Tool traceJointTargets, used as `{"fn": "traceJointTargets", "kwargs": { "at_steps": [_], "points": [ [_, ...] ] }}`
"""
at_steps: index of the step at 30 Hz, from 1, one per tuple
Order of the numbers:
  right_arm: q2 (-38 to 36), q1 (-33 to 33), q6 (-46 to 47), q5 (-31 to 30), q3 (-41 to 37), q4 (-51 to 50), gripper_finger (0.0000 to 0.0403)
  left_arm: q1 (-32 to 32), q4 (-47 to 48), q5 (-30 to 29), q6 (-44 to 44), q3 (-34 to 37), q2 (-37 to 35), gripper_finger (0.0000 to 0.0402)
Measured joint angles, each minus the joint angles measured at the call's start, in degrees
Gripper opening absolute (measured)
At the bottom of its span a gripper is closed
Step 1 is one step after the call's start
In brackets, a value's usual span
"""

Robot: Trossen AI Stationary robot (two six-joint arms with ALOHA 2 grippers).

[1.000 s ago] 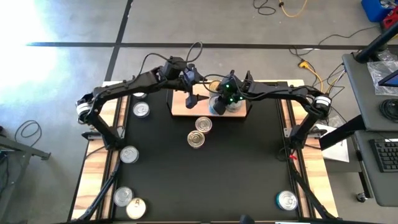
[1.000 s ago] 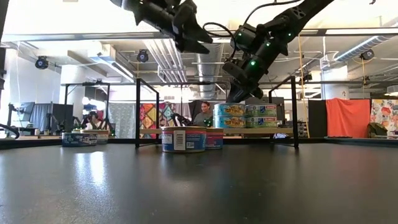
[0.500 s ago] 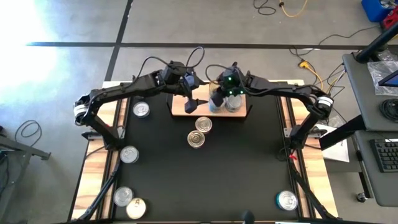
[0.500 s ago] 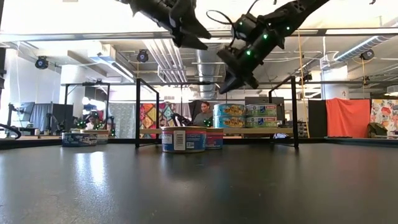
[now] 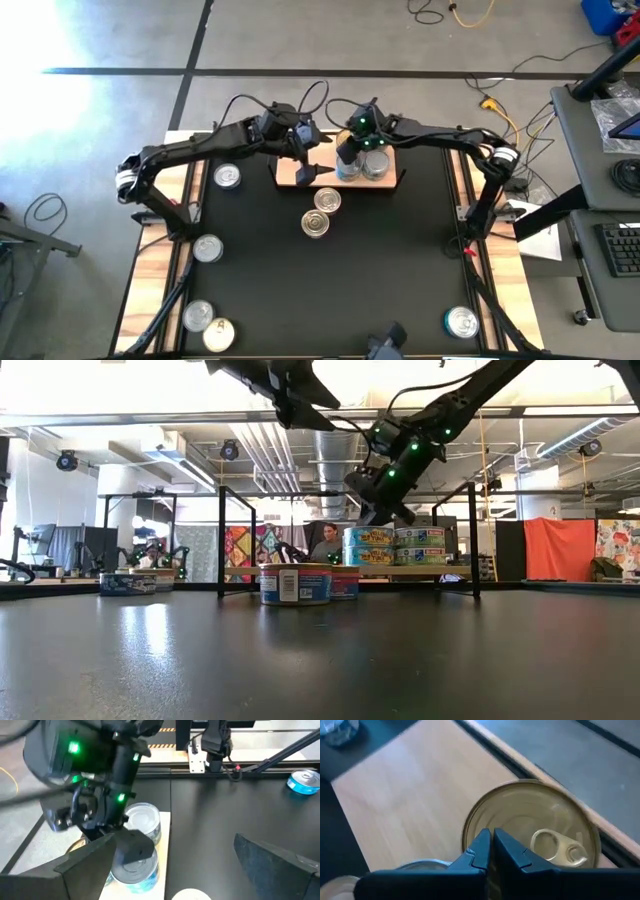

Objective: Stack canned seafood by type on shelf
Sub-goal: Adjust the tuna cans on the shelf

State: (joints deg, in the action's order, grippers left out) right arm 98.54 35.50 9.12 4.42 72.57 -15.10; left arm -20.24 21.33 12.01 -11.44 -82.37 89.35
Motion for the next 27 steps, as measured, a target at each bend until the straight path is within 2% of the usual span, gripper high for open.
{"fn": "traceJointTargets", "kwargs": {
  "at_steps": [6, 13, 19, 27],
  "points": [
    [0.44, 0.08, -2.35, -3.16, 2.43, -6.9, 0.0012, 0.45, 2.32, -0.88, 0.02, 0.0, -0.47, 0.0388],
    [0.61, 0.43, -2.23, -3.58, 4.77, -9.35, 0.0012, 0.45, 2.85, -2.51, -0.08, 0.0, -0.51, 0.0388],
    [-1.7, 0.88, 0.26, -3.61, 9.82, -11.35, 0.0012, 0.45, 3.31, -2.58, -0.46, 0.04, -1.92, 0.0388],
    [-2.76, 4.09, -3.75, -6.58, 14.47, -25.3, 0.0012, 0.45, 3.2, -5.59, -0.48, 0.04, -4.67, 0.0388]
  ]
}}
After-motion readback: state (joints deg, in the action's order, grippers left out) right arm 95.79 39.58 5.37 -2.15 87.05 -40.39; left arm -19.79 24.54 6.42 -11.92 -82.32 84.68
